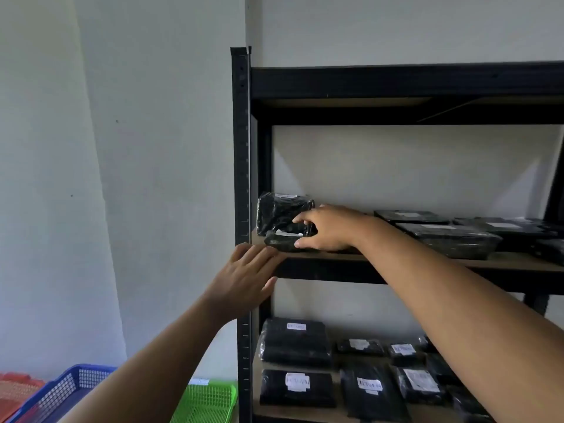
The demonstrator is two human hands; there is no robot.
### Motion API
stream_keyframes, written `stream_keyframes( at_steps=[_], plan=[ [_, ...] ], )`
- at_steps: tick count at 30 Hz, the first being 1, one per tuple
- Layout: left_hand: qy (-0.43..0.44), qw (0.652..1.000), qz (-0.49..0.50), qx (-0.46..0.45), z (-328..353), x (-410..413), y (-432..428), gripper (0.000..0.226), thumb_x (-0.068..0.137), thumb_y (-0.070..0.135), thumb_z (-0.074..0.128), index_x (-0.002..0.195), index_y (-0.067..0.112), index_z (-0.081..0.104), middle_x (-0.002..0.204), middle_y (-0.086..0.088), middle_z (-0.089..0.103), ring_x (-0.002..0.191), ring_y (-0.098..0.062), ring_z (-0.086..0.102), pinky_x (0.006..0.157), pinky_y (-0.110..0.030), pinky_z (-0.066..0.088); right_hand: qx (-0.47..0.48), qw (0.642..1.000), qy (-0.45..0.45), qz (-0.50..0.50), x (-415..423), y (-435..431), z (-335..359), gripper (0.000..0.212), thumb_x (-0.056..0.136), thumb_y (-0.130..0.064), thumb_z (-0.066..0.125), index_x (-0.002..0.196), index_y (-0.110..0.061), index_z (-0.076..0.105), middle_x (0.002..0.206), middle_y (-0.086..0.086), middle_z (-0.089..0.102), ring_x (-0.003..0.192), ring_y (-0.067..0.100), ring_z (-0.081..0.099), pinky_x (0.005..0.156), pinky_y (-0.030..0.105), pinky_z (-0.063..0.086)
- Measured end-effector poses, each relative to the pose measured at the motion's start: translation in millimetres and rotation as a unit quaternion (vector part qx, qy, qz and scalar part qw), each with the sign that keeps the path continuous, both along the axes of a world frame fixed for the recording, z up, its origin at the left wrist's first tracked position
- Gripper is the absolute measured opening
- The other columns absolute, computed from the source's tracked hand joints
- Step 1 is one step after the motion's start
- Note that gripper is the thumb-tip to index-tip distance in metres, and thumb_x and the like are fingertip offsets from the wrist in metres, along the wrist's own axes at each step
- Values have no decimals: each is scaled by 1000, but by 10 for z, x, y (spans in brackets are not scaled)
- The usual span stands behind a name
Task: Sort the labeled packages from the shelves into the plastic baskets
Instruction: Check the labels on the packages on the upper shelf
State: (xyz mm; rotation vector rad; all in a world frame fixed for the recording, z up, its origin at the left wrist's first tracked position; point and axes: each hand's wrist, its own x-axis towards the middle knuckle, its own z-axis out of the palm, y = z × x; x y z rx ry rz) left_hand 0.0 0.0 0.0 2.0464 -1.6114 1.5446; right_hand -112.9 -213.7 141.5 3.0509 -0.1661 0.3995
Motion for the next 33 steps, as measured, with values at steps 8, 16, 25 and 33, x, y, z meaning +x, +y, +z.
stream_keyframes(
  at_steps=[8, 16, 25, 33],
  plan=[
    [19, 999, -21, -46, -138, 208, -153, 47, 99, 31, 70, 143, 15, 62, 137, -4, 61, 121, -26, 60, 103, -45, 45, 59, 996, 71, -14, 273, -92, -25, 64, 92, -68, 64, 150, -44, 52, 136, -16, 67, 125, 13, 60, 110, 37, 45],
    [47, 992, -54, -104, -252, 264, -248, 43, 98, 31, 66, 139, 17, 66, 130, -3, 61, 111, -27, 56, 92, -43, 49, 67, 997, 29, -4, 295, -124, -84, 84, 86, -64, 77, 158, -36, 43, 142, -10, 58, 126, 16, 57, 103, 33, 45],
    [47, 987, -65, -136, -339, 263, -295, 45, 93, 23, 77, 137, 13, 69, 129, -5, 59, 108, -30, 54, 87, -45, 52, 71, 994, -74, 46, 251, -143, -147, 73, 70, -54, 92, 132, -35, 59, 122, -10, 47, 110, 13, 56, 96, 34, 50],
    [43, 987, -65, -138, -344, 272, -298, 43, 93, 23, 76, 134, 12, 71, 124, -9, 65, 103, -31, 58, 84, -44, 52, 67, 991, -90, 68, 262, -141, -151, 78, 69, -50, 94, 134, -34, 55, 124, -9, 43, 114, 13, 51, 101, 40, 50]
  ],
)
